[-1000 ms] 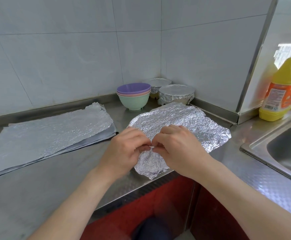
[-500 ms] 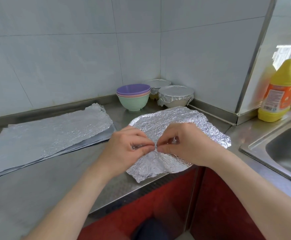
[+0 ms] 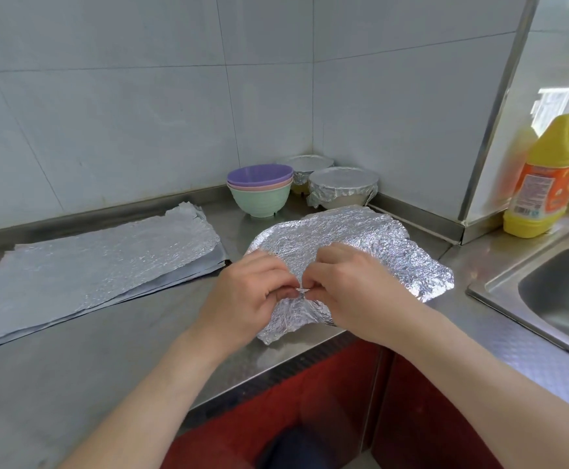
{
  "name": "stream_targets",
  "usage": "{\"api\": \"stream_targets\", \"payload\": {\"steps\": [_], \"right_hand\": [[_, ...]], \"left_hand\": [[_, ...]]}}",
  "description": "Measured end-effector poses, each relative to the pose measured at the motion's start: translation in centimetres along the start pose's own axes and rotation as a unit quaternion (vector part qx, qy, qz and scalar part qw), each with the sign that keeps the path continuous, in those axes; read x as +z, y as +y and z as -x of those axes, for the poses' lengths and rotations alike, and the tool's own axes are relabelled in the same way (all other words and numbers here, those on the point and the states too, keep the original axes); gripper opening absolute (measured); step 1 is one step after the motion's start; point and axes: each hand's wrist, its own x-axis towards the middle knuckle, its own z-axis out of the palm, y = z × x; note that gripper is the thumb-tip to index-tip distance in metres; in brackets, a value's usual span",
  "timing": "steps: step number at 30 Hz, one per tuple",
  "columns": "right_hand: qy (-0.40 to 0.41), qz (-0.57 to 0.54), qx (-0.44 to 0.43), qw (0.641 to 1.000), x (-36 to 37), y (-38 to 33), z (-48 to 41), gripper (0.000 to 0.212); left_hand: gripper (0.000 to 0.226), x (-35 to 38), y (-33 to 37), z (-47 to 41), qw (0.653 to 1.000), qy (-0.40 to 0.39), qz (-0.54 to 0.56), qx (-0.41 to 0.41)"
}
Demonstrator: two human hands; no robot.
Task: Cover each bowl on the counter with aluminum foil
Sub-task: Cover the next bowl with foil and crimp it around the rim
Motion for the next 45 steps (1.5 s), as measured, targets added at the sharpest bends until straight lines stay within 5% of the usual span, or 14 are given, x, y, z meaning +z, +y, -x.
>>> {"api": "stream_targets", "payload": {"steps": [13,24,34,45], "right_hand": [[-0.048,-0.190,0.121,0.973,-2.1,0.0,-0.2,0.008],[-0.073,-0.129,0.066,0.987,-1.5,-0.3,-0.3,0.015],[-0.004,0.012,0.009,1.000,0.3,-1.1,-0.2,0.017],[-0.091,-0.135,0.100,0.982,-2.8,-0.1,0.2,0.022]], "left_hand": [[0.017,-3.1,-0.9,-0.2,0.992,-0.030,0.047,-0.110],[0.010,-1.9,-0.3,-0.3,0.993,-0.062,0.065,-0.071],[0.021,-0.7,-0.1,0.0,0.999,-0.038,-0.019,0.005],[0.020,-3.4,-1.2,-0.2,0.994,-0.046,0.016,-0.100]]}}
